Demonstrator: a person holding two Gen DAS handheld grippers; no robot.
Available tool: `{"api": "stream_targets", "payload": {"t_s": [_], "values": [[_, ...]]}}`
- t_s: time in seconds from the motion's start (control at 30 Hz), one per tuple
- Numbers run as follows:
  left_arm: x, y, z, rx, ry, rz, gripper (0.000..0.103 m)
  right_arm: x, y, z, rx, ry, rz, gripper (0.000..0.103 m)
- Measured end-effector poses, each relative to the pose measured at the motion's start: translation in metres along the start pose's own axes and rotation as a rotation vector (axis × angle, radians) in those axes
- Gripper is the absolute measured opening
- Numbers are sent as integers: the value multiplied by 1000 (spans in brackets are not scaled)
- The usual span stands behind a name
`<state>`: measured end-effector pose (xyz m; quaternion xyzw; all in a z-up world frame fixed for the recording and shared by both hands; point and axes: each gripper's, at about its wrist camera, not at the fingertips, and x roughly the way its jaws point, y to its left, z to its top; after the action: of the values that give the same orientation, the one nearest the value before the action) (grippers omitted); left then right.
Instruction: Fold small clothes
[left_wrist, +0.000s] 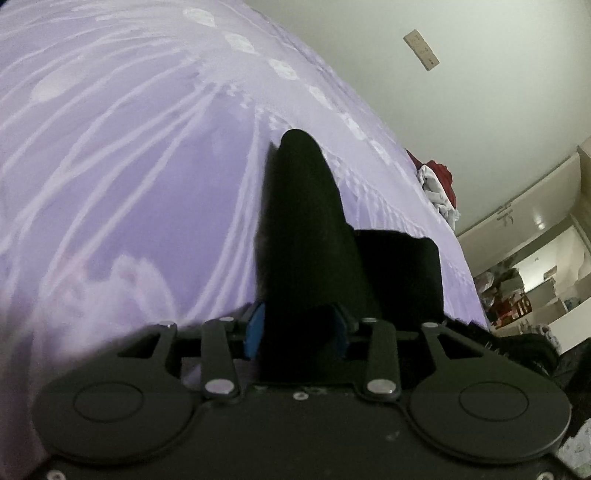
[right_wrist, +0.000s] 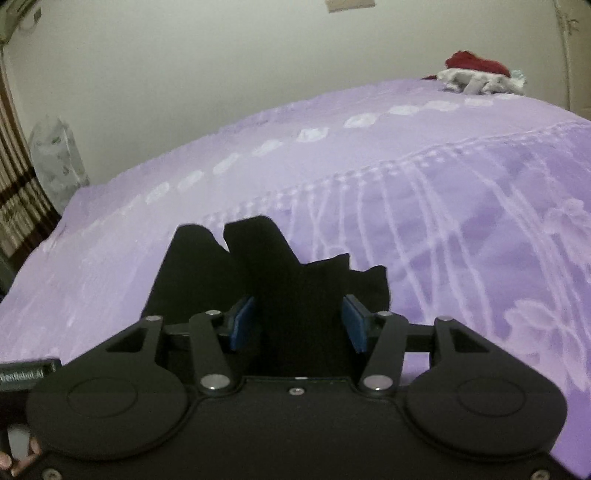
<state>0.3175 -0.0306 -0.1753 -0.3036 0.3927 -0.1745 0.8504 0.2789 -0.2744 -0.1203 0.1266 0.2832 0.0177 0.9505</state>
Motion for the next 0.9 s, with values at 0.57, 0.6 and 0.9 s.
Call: {"api": "stream_targets", "payload": {"t_s": [0.57, 0.6, 0.9], "values": [[-33, 23, -30, -143, 40, -94, 38, -44, -49, -27, 188, -41, -13, 37], [-38, 26, -38, -162, 50, -107, 38, -54, -50, -35, 209, -35, 10, 37], [-57, 23, -78, -211, 89, -127, 38, -90, -26, -85, 226, 64, 25, 36]]}}
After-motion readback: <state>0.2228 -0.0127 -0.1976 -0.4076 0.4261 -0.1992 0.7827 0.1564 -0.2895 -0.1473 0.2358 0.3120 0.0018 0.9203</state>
